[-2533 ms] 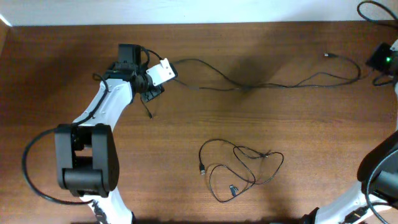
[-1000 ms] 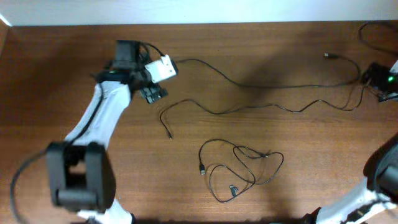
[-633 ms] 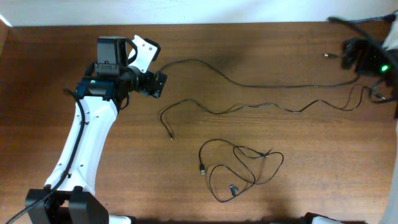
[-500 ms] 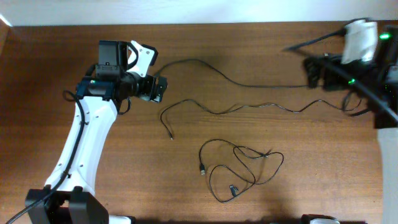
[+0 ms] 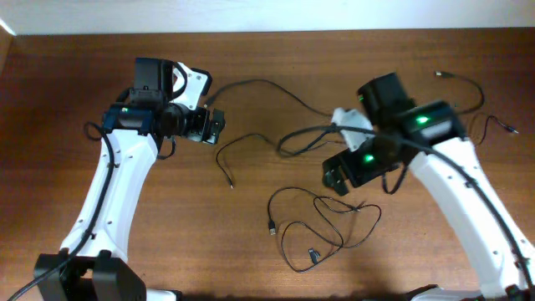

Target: Untangle cables

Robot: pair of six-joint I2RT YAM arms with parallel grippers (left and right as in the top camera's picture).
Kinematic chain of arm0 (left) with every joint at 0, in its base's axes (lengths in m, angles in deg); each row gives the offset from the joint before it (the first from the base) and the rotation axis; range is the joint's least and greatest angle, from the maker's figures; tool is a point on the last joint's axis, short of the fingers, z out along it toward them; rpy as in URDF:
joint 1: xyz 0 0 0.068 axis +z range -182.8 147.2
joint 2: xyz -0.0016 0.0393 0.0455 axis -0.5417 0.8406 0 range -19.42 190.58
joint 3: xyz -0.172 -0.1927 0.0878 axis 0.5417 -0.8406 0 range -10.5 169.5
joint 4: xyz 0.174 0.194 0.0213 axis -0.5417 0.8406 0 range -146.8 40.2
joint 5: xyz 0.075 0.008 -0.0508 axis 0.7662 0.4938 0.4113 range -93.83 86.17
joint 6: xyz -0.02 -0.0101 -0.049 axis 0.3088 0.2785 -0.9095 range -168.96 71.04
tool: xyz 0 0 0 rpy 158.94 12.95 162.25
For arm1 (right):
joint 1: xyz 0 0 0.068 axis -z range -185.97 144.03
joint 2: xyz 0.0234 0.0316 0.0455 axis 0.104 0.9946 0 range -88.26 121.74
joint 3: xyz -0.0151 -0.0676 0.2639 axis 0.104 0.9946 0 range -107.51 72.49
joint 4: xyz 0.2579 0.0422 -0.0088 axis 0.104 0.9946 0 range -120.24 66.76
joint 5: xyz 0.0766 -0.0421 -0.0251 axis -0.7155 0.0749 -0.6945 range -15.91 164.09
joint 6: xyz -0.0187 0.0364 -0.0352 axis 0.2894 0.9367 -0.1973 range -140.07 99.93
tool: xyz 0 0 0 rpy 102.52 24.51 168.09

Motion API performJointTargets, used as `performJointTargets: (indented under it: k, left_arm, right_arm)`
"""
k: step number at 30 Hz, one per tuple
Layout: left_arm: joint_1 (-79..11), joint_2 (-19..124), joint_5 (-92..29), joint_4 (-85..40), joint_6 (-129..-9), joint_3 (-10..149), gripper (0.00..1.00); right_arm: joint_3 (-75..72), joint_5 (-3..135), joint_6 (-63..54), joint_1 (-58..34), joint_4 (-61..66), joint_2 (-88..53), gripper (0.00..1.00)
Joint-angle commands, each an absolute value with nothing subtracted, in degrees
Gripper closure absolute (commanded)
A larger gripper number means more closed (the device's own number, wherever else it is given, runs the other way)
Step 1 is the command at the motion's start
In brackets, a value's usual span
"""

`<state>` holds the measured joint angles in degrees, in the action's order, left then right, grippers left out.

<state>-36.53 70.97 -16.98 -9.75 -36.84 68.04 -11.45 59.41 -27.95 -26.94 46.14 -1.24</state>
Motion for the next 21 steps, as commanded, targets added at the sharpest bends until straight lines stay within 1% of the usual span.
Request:
performJointTargets:
  k: [1, 4, 6, 9, 12, 15, 20, 21]
  left_arm:
    - [-36.42, 69.75, -17.57, -9.75, -37.78, 68.28, 0.01]
    - [-36.42, 69.75, -17.57, -9.75, -37.78, 68.28, 0.01]
    - [-36.42, 69.75, -17.57, -9.75, -37.78, 68.28, 0.01]
    - [-36.42, 69.75, -17.57, -9.75, -37.78, 68.28, 0.0]
    - [-36.42, 69.75, -17.59, -9.75, -37.78, 68.28, 0.01]
    - [-36.42, 69.75, -17.59, -9.75, -37.78, 68.28, 0.01]
    - [-36.42, 69.75, -17.59, -9.75, -37.8, 68.28, 0.01]
    - [-36.42, 69.75, -17.59, -9.75, -37.78, 68.28, 0.01]
  right_arm:
    - [-5.44, 59.26, -24.41, -29.76, 42.43, 0.1, 0.01]
    - [1.55, 59.17, -21.64, -31.12, 36.48, 0.32, 0.0]
    - [3.37, 59.28, -21.51, -32.08, 35.45, 0.32, 0.04]
    - [6.25, 59.26, -21.48, -34.09, 33.75, 0.32, 0.03]
    - [10.27, 59.26, -20.33, -36.45, 28.44, 0.32, 0.05]
    - [13.05, 59.32, -18.01, -37.96, 23.13, 0.32, 0.26]
    - [17.7, 59.69, -17.4, -37.94, 19.3, 0.32, 0.26]
    - [17.97, 59.69, -17.4, -37.94, 19.37, 0.32, 0.28]
